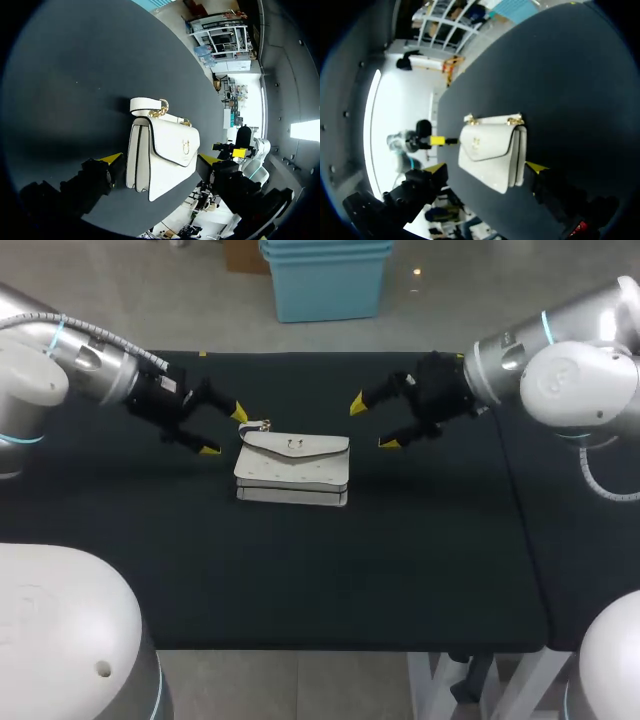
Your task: Pick up the bag, open it, inspect its contents, close it, and place it on the opposite side
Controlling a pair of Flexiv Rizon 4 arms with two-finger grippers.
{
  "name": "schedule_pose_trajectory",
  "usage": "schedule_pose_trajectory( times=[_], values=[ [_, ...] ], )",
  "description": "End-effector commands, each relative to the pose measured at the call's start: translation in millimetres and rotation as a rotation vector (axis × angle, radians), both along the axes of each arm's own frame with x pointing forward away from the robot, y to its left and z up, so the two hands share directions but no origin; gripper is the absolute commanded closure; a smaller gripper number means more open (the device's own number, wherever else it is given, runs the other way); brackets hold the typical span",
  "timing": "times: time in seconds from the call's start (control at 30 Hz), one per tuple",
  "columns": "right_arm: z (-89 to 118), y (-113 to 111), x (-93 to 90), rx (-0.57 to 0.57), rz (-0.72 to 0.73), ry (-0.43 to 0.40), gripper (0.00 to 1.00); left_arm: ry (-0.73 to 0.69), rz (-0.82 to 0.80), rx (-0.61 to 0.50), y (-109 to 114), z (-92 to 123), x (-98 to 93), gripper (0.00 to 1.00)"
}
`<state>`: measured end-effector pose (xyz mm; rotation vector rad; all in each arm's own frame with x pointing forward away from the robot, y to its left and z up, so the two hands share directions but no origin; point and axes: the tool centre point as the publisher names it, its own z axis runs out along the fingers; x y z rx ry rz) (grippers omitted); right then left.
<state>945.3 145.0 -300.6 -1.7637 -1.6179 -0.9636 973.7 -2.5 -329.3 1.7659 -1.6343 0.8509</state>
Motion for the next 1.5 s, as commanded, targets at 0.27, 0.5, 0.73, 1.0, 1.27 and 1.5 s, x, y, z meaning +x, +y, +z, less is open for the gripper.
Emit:
schedule_pose_trajectory(
  times=[0.27,0.5,0.73,1.0,1.27,1.5],
  values=[
    [-9.8,8.5,-1.8,-0.032,-0.017,0.018,0.0,-0.062,-0.01,-0.051,-1.2,-15.5,4.0,0.0],
    [-13.8,11.1,-1.6,-0.031,-0.01,0.036,0.0,-0.057,-0.006,-0.054,-3.1,-15.7,4.6,0.0],
    [-37.2,18.3,8.3,0.026,-0.028,0.111,0.0,-0.018,-0.005,-0.149,-8.3,-16.5,10.0,0.0],
    [-37.3,29.8,18.4,0.059,-0.042,0.127,0.0,0.006,-0.026,-0.211,-13.6,-21.2,13.5,0.32],
    [-47.4,35.1,14.5,0.072,-0.036,0.131,0.0,0.019,-0.056,-0.249,-25.3,-28.2,21.8,0.43],
    [-54.2,37.6,10.9,0.076,-0.034,0.142,0.08,0.021,-0.07,-0.273,-31.2,-31.9,24.5,0.52]
  ],
)
